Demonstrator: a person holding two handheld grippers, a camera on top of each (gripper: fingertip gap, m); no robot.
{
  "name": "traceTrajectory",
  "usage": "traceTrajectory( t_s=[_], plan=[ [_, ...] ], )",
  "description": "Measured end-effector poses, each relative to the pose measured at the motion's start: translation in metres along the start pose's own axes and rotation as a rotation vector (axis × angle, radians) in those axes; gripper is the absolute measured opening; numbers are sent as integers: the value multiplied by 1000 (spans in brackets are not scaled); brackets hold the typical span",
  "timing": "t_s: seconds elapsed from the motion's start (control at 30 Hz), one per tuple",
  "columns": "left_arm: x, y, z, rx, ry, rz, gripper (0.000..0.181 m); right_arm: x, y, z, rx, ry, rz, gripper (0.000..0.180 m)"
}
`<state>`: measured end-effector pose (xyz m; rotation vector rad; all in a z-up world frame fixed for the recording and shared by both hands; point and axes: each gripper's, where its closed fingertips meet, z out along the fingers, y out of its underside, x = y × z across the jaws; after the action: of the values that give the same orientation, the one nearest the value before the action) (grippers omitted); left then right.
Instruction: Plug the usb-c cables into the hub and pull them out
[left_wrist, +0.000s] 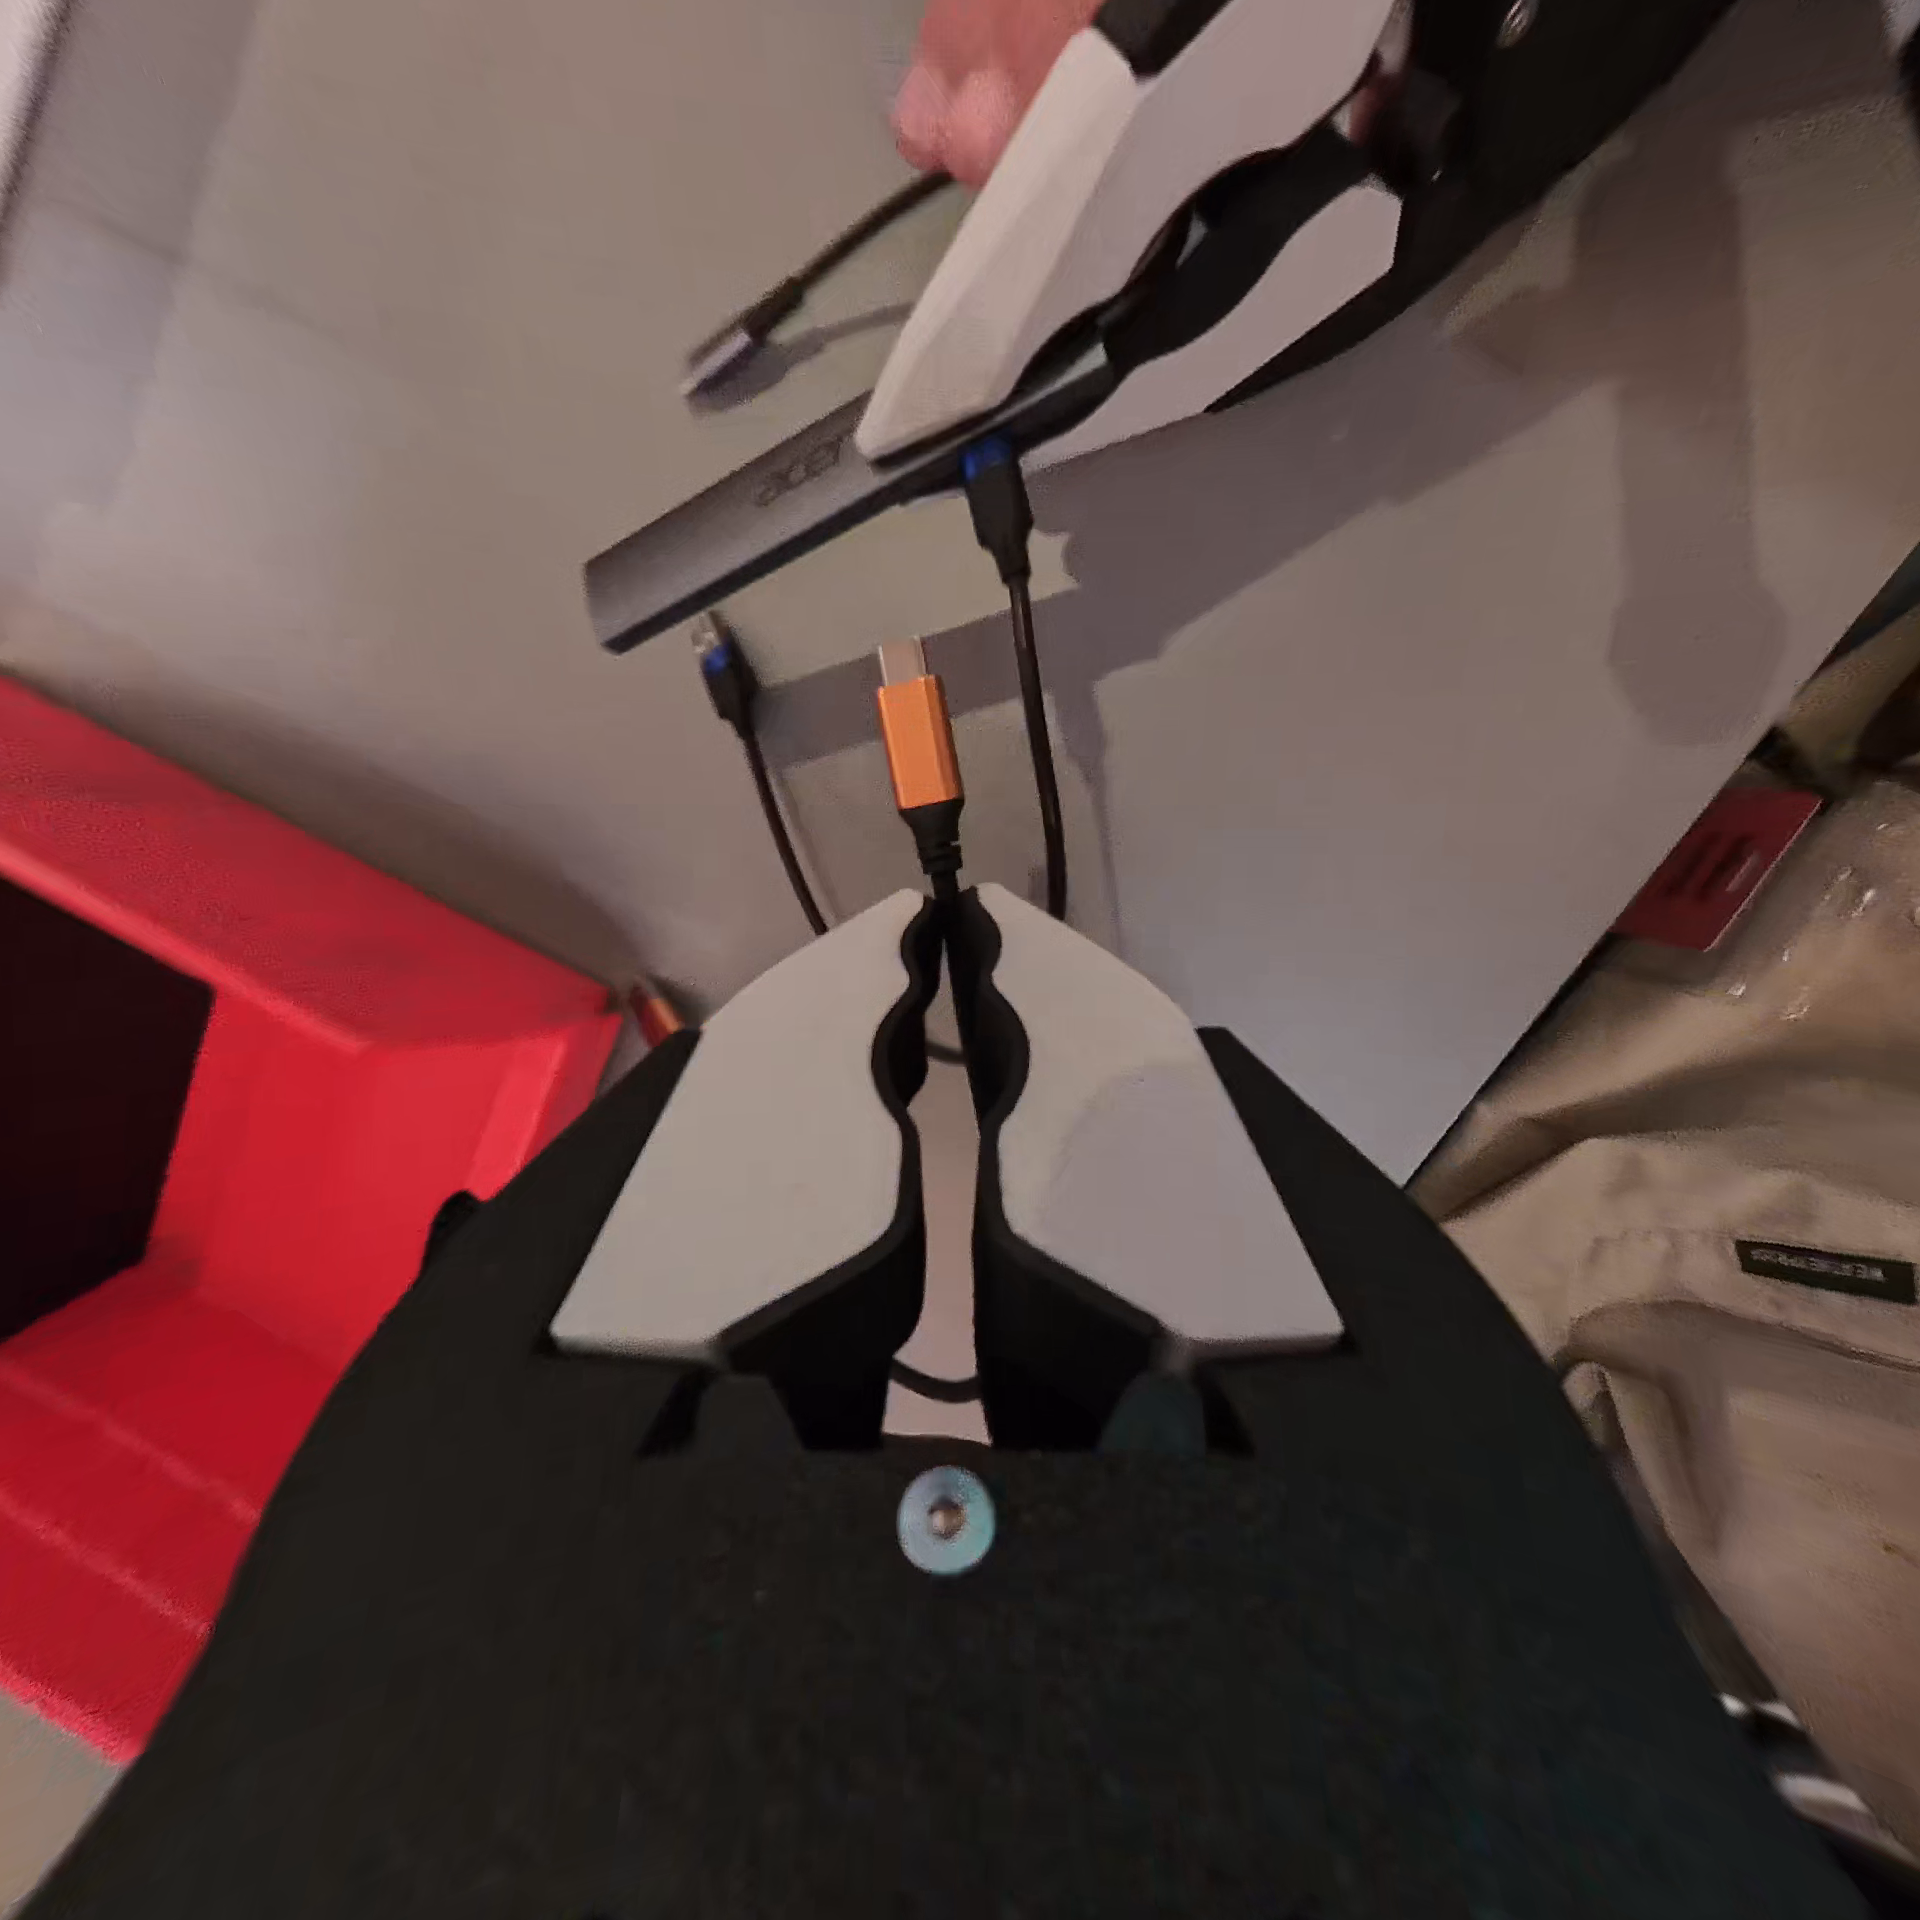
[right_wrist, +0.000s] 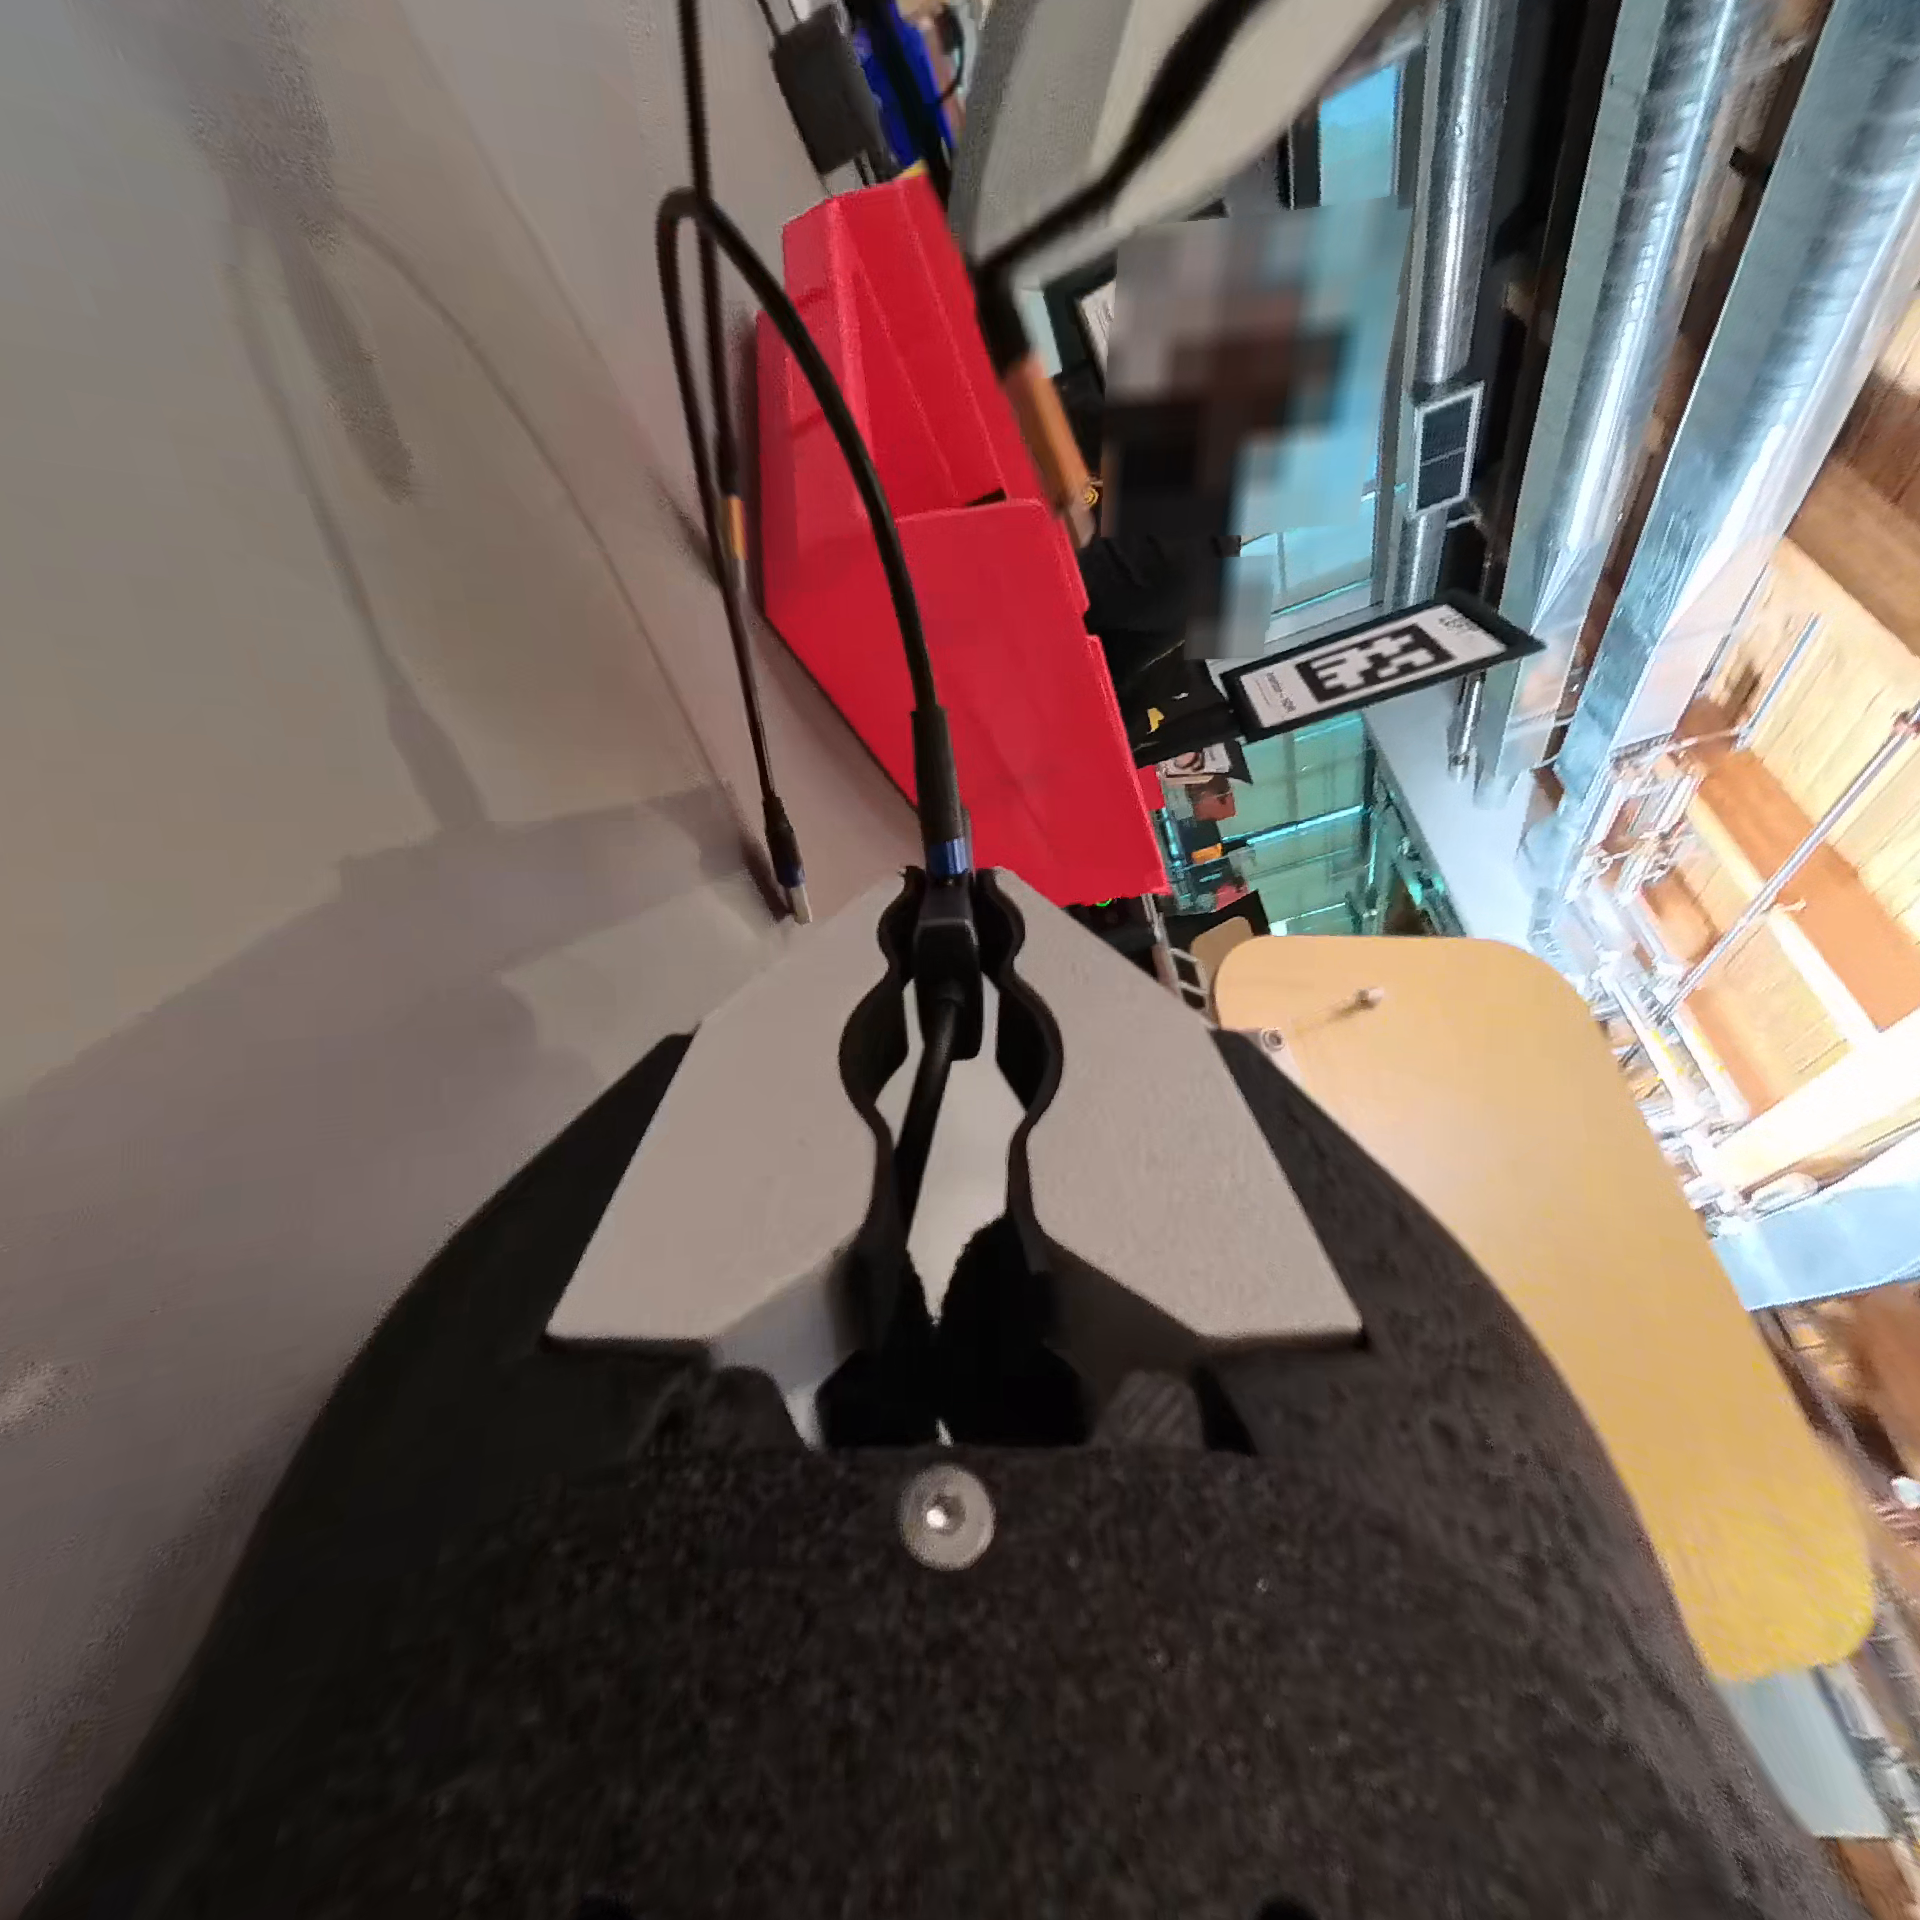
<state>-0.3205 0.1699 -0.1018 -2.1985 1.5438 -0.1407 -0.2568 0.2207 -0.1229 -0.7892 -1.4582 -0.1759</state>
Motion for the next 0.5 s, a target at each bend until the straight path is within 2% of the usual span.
traceTrajectory(
  t_s=[0.17,0.5],
  plan=[
    [-2,-5,35,-72,70,30,2,-6,-7,0,9,-6,-64,8],
    [2,-8,48,-87,120,-24,2,-13,-9,2,3,-29,-85,8]
  ],
)
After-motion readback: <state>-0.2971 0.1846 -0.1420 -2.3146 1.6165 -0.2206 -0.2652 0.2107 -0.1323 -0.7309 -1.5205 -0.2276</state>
